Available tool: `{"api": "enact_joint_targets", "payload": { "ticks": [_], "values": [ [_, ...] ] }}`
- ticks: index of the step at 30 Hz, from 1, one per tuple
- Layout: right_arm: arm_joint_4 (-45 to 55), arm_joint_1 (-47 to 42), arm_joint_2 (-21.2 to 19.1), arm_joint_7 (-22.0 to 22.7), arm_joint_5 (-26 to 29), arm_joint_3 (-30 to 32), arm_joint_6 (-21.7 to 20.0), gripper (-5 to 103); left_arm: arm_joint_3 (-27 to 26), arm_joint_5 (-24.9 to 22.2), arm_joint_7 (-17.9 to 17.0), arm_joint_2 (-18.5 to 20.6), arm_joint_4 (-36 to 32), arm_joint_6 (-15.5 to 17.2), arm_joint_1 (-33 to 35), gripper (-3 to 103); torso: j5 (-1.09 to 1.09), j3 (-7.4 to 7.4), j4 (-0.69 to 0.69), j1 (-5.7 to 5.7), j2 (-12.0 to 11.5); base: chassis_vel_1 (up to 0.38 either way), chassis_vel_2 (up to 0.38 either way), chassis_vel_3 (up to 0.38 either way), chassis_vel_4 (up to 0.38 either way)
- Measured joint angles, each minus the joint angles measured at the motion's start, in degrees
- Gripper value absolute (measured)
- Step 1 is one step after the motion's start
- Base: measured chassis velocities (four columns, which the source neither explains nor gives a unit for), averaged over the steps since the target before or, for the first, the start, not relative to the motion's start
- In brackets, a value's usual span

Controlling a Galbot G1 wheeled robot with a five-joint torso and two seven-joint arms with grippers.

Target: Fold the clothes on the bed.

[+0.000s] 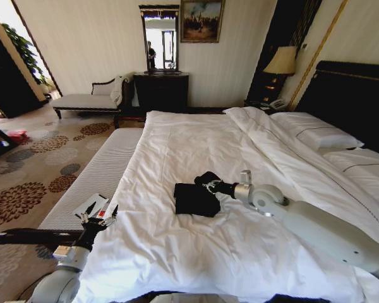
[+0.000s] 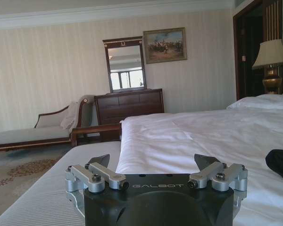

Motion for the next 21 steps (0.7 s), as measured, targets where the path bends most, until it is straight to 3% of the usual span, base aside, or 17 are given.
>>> {"api": "enact_joint_targets", "payload": {
  "ticks": [7, 14, 16, 19, 21],
  "values": [
    [-3.8, 1.7, 4.3, 0.9, -0.8, -3.3, 0.0, 3, 0.0, 0.0, 0.0, 0.0, 0.0, 0.0, 0.0, 100, -0.01, 0.00, 0.00, 0.00, 0.0, 0.000, 0.000, 0.000, 0.000],
    [-4.6, 1.0, 5.9, 2.0, -1.7, -4.0, 0.1, 2, 0.0, 0.0, 0.0, 0.0, 0.0, 0.0, 0.0, 100, 0.00, 0.00, -0.01, 0.00, 0.0, 0.000, 0.000, 0.000, 0.000],
    [-3.6, 1.1, 6.4, 2.2, -1.8, -4.0, 0.6, 13, 0.0, 0.0, 0.0, 0.0, 0.0, 0.0, 0.0, 100, 0.00, 0.00, -0.01, -0.01, 0.0, 0.000, 0.000, 0.000, 0.000],
    [-2.4, 1.7, 6.3, 2.3, -2.3, -4.0, 0.8, 18, 0.0, 0.0, 0.0, 0.0, 0.0, 0.0, 0.0, 100, 0.00, 0.00, 0.00, -0.01, 0.0, 0.000, 0.000, 0.000, 0.000],
    [-0.8, 2.7, 6.0, 2.2, -2.4, -4.0, 1.0, 29, 0.0, 0.0, 0.0, 0.0, 0.0, 0.0, 0.0, 100, -0.01, 0.00, 0.00, -0.01, 0.0, 0.000, 0.000, 0.000, 0.000]
  ]
}}
